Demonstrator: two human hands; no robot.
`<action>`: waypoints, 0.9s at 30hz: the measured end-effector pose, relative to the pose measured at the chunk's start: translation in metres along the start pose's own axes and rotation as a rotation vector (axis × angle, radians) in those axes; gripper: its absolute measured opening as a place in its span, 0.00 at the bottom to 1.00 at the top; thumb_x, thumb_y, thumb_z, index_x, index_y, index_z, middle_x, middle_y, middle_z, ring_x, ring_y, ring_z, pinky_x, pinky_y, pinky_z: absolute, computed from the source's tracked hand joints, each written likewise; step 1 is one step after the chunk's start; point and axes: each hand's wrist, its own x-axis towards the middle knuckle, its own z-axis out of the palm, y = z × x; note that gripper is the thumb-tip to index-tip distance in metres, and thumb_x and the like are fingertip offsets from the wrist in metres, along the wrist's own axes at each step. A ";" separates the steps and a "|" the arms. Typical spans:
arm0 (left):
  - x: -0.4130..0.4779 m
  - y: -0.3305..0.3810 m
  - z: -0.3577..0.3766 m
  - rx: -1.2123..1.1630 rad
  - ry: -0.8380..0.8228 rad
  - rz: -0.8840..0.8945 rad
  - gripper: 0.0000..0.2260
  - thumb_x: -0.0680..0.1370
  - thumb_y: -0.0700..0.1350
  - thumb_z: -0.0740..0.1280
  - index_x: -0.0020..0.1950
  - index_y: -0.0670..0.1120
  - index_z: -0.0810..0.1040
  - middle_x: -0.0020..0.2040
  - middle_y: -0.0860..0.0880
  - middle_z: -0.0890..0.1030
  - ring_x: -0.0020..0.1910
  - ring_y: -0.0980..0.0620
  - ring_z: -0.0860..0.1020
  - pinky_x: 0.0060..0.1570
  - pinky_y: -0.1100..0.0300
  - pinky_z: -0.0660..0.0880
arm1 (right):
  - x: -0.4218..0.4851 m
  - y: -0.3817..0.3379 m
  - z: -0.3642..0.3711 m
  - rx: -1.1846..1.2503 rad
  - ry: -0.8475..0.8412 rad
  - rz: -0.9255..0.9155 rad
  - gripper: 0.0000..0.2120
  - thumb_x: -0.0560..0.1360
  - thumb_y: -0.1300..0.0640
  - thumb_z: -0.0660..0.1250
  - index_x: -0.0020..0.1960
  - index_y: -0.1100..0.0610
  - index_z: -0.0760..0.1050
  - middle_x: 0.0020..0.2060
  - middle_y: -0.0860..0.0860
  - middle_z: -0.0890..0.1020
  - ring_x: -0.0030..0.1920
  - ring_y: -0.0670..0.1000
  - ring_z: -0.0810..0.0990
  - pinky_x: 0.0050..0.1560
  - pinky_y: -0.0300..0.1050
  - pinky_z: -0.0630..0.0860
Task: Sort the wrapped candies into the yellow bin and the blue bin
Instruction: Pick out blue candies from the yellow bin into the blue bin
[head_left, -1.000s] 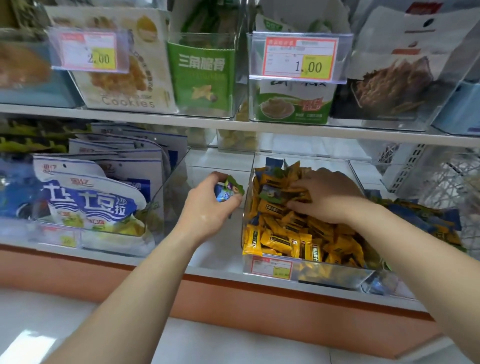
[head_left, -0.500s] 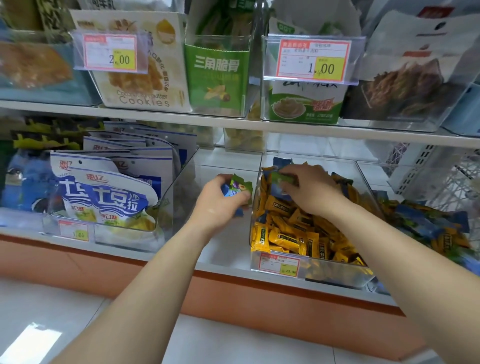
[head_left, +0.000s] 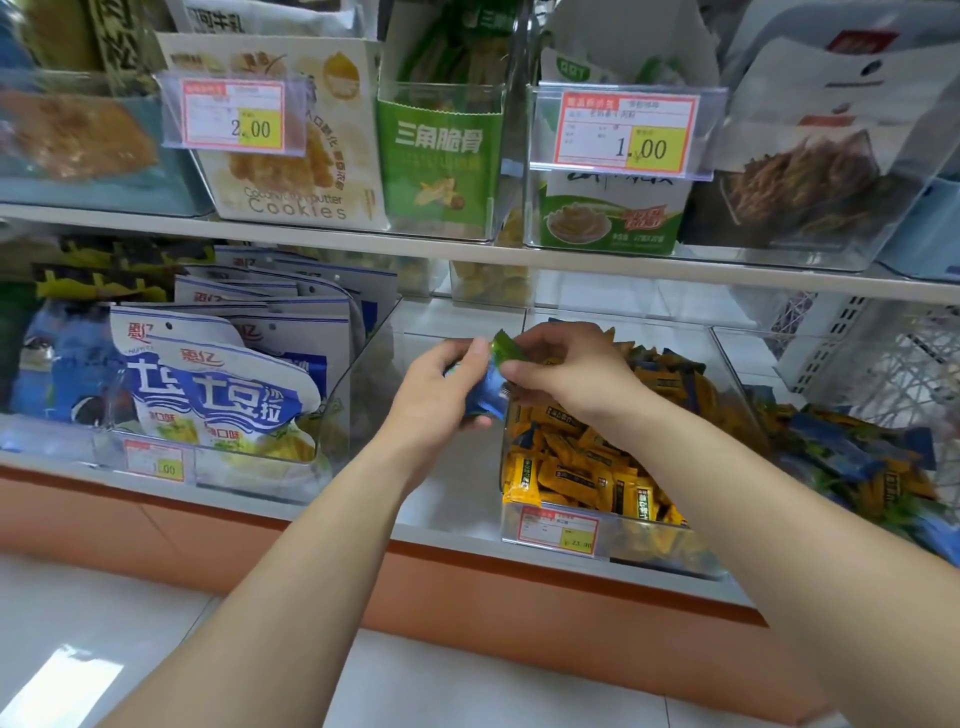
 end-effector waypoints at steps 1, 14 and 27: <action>-0.001 0.000 -0.001 -0.004 -0.008 0.014 0.15 0.76 0.58 0.68 0.57 0.50 0.79 0.50 0.48 0.82 0.43 0.56 0.83 0.35 0.64 0.77 | 0.002 -0.001 0.003 -0.021 0.011 0.002 0.05 0.74 0.61 0.75 0.48 0.54 0.81 0.39 0.51 0.86 0.39 0.49 0.86 0.43 0.43 0.84; 0.000 -0.016 -0.028 0.491 0.070 0.145 0.15 0.74 0.49 0.75 0.57 0.53 0.75 0.50 0.53 0.79 0.47 0.54 0.80 0.43 0.63 0.79 | 0.013 0.051 -0.019 -0.892 -0.218 -0.019 0.09 0.75 0.57 0.72 0.53 0.47 0.82 0.47 0.41 0.81 0.50 0.43 0.80 0.51 0.40 0.78; 0.001 -0.008 -0.012 0.447 0.112 0.178 0.14 0.73 0.50 0.75 0.56 0.53 0.76 0.50 0.51 0.80 0.48 0.54 0.80 0.44 0.64 0.79 | 0.012 0.052 -0.020 -0.984 -0.183 -0.058 0.04 0.77 0.51 0.70 0.50 0.45 0.81 0.45 0.40 0.76 0.47 0.44 0.76 0.45 0.41 0.74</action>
